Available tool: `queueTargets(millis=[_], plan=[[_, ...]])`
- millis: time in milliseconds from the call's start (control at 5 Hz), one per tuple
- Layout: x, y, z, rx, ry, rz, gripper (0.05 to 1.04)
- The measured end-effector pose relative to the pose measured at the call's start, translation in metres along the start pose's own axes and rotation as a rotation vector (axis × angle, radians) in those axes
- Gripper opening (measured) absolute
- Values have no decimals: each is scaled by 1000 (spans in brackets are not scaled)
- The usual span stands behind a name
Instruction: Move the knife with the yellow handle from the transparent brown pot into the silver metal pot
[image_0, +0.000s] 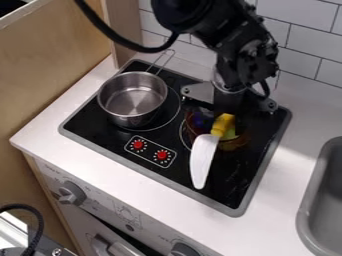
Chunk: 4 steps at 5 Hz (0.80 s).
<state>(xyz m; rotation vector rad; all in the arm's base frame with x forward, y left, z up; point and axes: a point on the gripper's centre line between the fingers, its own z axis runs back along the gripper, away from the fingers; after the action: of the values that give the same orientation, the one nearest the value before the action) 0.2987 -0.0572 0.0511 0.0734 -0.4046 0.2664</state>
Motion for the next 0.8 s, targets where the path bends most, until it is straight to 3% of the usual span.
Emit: queueTargets(millis=[200, 600, 800], plan=[[-4, 1, 1, -1, 32, 7, 364], [-2, 1, 18, 20, 90, 34, 364], [14, 8, 47, 29, 129, 8, 364]])
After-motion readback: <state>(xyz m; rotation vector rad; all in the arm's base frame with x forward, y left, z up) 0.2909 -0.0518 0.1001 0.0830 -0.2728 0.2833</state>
